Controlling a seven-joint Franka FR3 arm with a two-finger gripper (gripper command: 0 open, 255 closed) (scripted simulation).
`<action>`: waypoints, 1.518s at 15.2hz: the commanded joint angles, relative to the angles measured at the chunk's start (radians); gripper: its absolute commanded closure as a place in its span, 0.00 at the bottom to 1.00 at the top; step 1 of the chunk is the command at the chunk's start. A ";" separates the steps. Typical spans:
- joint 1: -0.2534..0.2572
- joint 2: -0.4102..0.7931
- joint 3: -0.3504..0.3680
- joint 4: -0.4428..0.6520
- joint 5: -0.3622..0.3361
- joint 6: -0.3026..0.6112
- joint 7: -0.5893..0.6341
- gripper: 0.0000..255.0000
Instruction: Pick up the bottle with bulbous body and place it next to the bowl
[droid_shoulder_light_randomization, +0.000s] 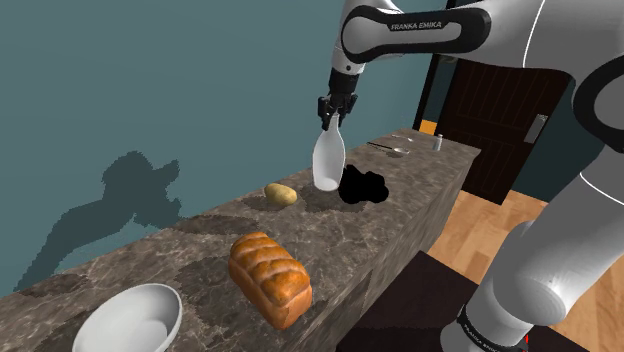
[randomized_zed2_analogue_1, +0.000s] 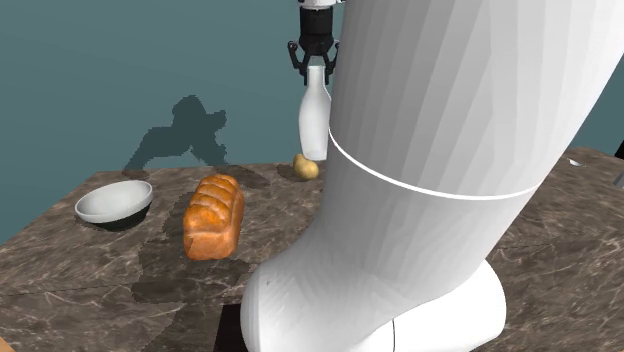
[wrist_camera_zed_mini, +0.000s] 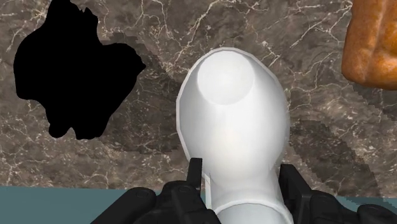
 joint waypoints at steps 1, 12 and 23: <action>0.001 0.006 0.001 0.032 0.000 -0.026 0.001 1.00; 0.001 0.048 0.001 0.230 0.002 -0.182 -0.004 1.00; 0.001 0.124 0.001 0.469 0.004 -0.345 -0.010 1.00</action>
